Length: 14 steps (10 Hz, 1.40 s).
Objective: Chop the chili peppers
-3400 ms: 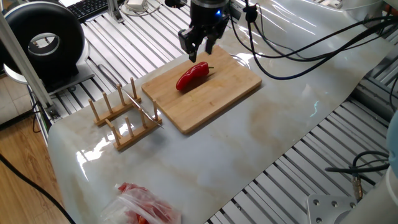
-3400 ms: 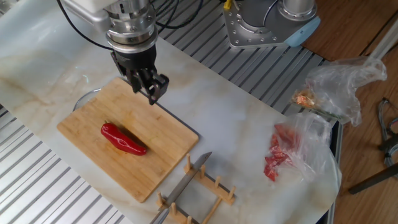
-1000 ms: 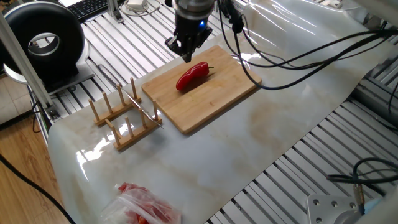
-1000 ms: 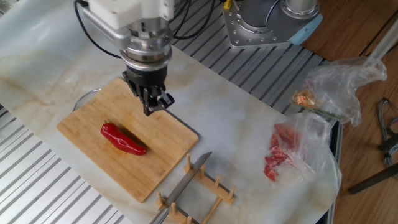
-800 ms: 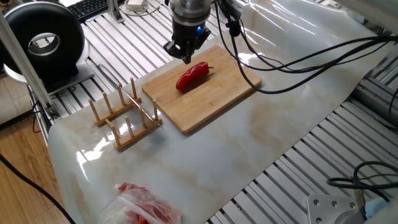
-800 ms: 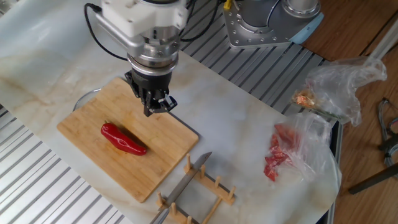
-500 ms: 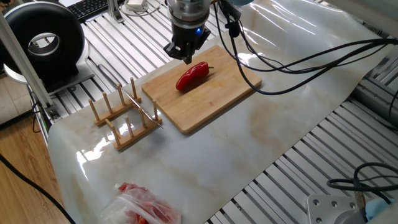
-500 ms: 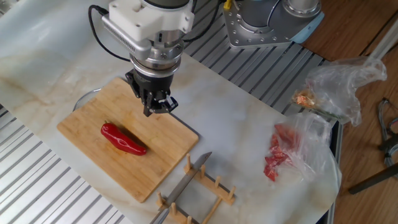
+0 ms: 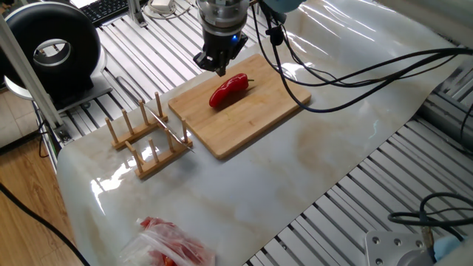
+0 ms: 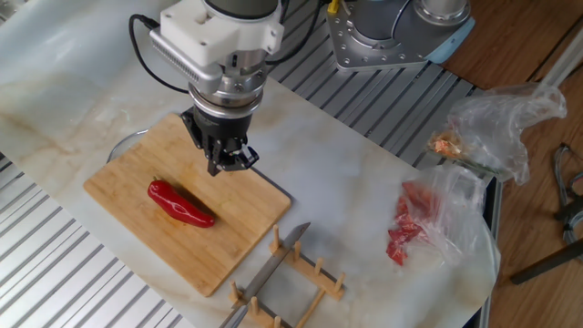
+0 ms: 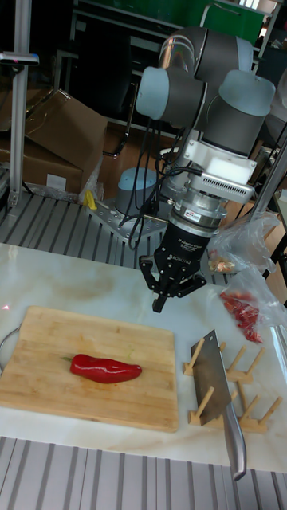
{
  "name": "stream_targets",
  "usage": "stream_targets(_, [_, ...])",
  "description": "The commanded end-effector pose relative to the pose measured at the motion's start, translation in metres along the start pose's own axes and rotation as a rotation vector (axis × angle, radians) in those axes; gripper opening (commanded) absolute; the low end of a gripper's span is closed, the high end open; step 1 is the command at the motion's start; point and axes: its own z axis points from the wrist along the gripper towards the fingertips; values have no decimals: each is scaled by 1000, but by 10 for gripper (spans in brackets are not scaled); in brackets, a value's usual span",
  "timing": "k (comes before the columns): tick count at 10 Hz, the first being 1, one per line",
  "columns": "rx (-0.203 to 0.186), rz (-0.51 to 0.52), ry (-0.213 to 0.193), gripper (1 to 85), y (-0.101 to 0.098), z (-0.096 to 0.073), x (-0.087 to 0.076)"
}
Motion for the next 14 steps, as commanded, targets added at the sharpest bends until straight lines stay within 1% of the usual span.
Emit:
stream_targets(1, [-46,-13,2,13,10,0,-1])
stream_targets(3, [-58,-34,14,13,13,-5,3])
stream_targets(6, [-73,-48,37,13,17,-5,9])
stream_targets(8, [-76,-79,48,13,18,-4,12])
stream_targets(10, [-87,-93,63,13,21,-6,17])
stream_targets(12, [-75,-119,78,13,19,-7,21])
stream_targets(13, [-80,-121,79,13,21,-7,22])
stream_targets(14, [-74,-125,79,13,21,-7,23])
